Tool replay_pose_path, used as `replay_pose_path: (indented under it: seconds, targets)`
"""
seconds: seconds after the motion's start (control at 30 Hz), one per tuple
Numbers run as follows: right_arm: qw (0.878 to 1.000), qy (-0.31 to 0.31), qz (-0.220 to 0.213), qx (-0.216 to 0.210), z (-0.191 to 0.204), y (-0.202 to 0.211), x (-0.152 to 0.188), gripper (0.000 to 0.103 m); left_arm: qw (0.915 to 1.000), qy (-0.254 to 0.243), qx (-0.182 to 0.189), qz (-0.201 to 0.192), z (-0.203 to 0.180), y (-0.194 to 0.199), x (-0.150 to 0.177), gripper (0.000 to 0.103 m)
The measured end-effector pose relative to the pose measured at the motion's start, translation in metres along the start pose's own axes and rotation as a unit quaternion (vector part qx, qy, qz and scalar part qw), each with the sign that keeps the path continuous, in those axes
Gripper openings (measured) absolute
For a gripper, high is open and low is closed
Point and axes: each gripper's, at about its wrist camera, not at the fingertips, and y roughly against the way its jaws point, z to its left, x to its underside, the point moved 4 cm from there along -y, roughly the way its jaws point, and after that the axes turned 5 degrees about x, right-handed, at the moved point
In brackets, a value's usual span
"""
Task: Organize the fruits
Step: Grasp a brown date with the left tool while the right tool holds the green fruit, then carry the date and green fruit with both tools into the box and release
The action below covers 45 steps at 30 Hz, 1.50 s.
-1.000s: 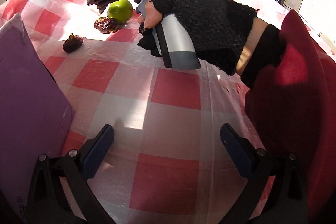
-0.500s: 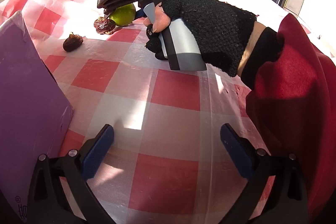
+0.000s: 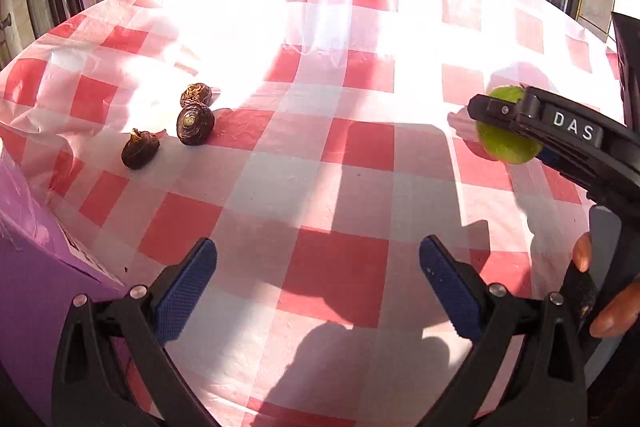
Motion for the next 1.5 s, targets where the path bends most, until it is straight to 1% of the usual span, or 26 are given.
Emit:
replay_pose_path:
  seconds: [0.07, 0.1, 0.17, 0.2, 0.27, 0.33, 0.4, 0.43, 0.5, 0.53, 0.57, 0.6, 0.67, 0.7, 0.77, 0.87, 0.93, 1.0, 1.03, 1.1, 1.2, 1.27, 1.3, 1.4, 1.5]
  targets:
    - [1.0, -0.013, -0.008, -0.008, -0.007, 0.005, 0.0, 0.058, 0.9994, 0.028, -0.018, -0.013, 0.007, -0.011, -0.027, 0.101]
    - [1.0, -0.009, -0.013, -0.008, -0.006, 0.006, 0.0, 0.058, 0.9981, 0.047, -0.036, -0.017, 0.014, -0.017, -0.041, 0.101]
    - [1.0, 0.012, -0.015, -0.005, 0.003, 0.004, 0.001, 0.058, 0.9929, 0.094, -0.072, -0.003, 0.034, -0.033, -0.062, 0.1]
    - [1.0, 0.021, -0.014, -0.002, 0.006, 0.003, 0.002, 0.058, 0.989, 0.121, -0.085, 0.007, 0.045, -0.041, -0.069, 0.096]
    - [1.0, 0.025, -0.01, -0.011, 0.006, 0.004, 0.002, 0.058, 0.9819, 0.154, -0.107, 0.025, 0.061, -0.055, -0.077, 0.093]
    - [1.0, 0.018, -0.011, -0.013, 0.004, 0.004, 0.002, 0.058, 0.9768, 0.172, -0.122, 0.036, 0.074, -0.068, -0.081, 0.086]
    - [1.0, 0.009, -0.005, -0.019, 0.002, 0.002, 0.001, 0.058, 0.9683, 0.19, -0.157, 0.04, 0.086, -0.075, -0.082, 0.084]
    - [1.0, 0.007, -0.004, -0.019, 0.002, 0.002, 0.001, 0.058, 0.9638, 0.203, -0.168, 0.043, 0.093, -0.079, -0.082, 0.084]
    - [1.0, 0.009, -0.002, -0.021, 0.002, 0.002, 0.001, 0.058, 0.9568, 0.238, -0.159, 0.053, 0.106, -0.087, -0.077, 0.083]
    - [1.0, 0.009, 0.0, -0.02, 0.003, 0.001, 0.001, 0.058, 0.9538, 0.249, -0.159, 0.054, 0.112, -0.091, -0.075, 0.081]
    - [1.0, 0.01, 0.002, -0.02, 0.003, 0.001, 0.001, 0.058, 0.9523, 0.249, -0.171, 0.048, 0.115, -0.094, -0.077, 0.08]
    - [1.0, 0.012, 0.003, -0.02, 0.004, 0.0, 0.002, 0.059, 0.9521, 0.248, -0.174, 0.041, 0.117, -0.096, -0.08, 0.076]
    - [1.0, 0.013, 0.003, -0.019, 0.004, 0.001, 0.002, 0.058, 0.9526, 0.246, -0.175, 0.03, 0.122, -0.101, -0.087, 0.057]
    - [1.0, 0.012, 0.005, -0.019, 0.004, 0.0, 0.003, 0.059, 0.9524, 0.245, -0.179, 0.028, 0.123, -0.102, -0.089, 0.038]
    - [1.0, 0.009, 0.007, -0.018, 0.003, -0.001, 0.002, 0.059, 0.9545, 0.242, -0.17, 0.032, 0.119, -0.103, -0.089, 0.038]
    - [1.0, 0.006, 0.009, -0.016, 0.002, -0.003, 0.002, 0.059, 0.9627, 0.235, -0.132, 0.028, 0.096, -0.095, -0.081, 0.038]
    - [1.0, 0.007, 0.009, -0.014, 0.003, -0.004, 0.002, 0.059, 0.9729, 0.208, -0.099, 0.023, 0.07, -0.088, -0.073, 0.038]
    - [1.0, 0.009, 0.007, -0.013, 0.004, -0.003, 0.002, 0.059, 0.9805, 0.186, -0.063, 0.01, 0.046, -0.077, -0.064, 0.038]
    - [1.0, 0.01, 0.005, -0.011, 0.004, -0.003, 0.002, 0.059, 0.9823, 0.181, -0.049, 0.006, 0.039, -0.073, -0.06, 0.038]
    - [1.0, 0.01, 0.001, -0.009, 0.004, -0.002, 0.002, 0.059, 0.9841, 0.177, -0.011, 0.003, 0.031, -0.065, -0.051, 0.038]
    - [1.0, 0.007, 0.0, -0.007, 0.002, -0.003, 0.002, 0.059, 0.9835, 0.177, 0.034, -0.004, 0.033, -0.056, -0.037, 0.038]
    - [1.0, 0.009, 0.0, -0.006, 0.003, -0.003, 0.002, 0.059, 0.9842, 0.173, 0.036, -0.008, 0.04, -0.053, -0.031, 0.038]
    - [1.0, 0.011, -0.001, -0.005, 0.004, -0.003, 0.002, 0.058, 0.9847, 0.17, 0.036, -0.01, 0.035, -0.051, -0.03, 0.038]
    - [1.0, 0.016, -0.002, -0.003, 0.005, -0.003, 0.003, 0.058, 0.9838, 0.174, 0.042, -0.01, 0.04, -0.052, -0.026, 0.038]
    - [1.0, 0.016, -0.002, -0.002, 0.004, -0.004, 0.002, 0.058, 0.9847, 0.169, 0.041, -0.015, 0.035, -0.048, -0.022, 0.038]
